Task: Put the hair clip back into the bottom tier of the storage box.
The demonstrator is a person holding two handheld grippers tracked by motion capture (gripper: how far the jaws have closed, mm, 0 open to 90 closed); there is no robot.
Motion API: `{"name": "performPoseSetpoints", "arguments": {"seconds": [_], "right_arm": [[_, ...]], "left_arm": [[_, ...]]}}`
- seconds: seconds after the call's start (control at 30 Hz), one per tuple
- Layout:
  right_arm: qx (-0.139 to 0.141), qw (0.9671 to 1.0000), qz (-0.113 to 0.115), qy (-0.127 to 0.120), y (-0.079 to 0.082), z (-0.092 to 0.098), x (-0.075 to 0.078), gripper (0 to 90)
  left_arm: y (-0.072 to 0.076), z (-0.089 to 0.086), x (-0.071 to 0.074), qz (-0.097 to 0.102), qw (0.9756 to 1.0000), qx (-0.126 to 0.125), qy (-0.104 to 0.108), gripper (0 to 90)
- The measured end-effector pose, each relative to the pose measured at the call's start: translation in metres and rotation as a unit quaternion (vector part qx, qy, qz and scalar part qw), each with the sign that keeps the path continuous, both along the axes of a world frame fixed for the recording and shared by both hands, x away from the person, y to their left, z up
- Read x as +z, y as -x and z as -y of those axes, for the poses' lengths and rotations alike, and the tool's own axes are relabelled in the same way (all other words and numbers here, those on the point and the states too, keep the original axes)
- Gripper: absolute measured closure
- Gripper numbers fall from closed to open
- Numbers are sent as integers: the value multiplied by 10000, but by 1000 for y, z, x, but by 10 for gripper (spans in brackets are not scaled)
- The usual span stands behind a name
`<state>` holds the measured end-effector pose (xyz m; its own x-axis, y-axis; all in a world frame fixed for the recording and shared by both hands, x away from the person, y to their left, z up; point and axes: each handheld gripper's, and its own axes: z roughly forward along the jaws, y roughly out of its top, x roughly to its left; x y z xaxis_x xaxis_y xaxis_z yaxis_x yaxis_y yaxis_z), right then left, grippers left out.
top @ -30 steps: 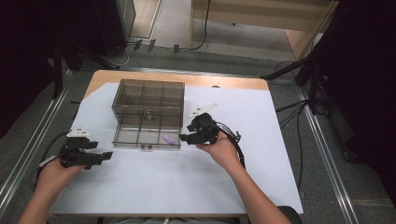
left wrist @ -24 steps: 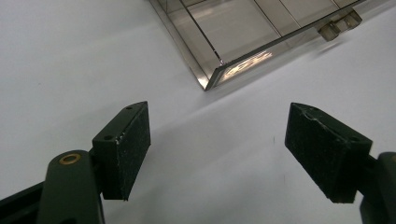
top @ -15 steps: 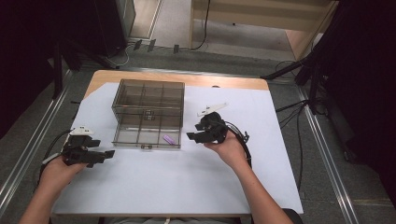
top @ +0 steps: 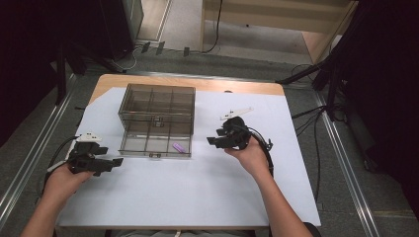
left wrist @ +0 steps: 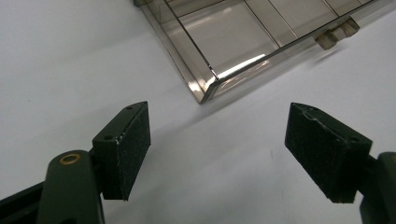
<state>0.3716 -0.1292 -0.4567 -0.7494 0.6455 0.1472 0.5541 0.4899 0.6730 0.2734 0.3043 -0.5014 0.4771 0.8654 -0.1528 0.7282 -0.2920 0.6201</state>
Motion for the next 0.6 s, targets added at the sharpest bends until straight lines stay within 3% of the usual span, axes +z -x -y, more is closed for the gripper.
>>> {"name": "performPoseSetpoints", "arguments": {"seconds": [0.6], "right_arm": [[-274,9995,-123,22,-10,13,-9,484]], "left_arm": [[-1,0,0,9,10000,-1,-8,232]]}}
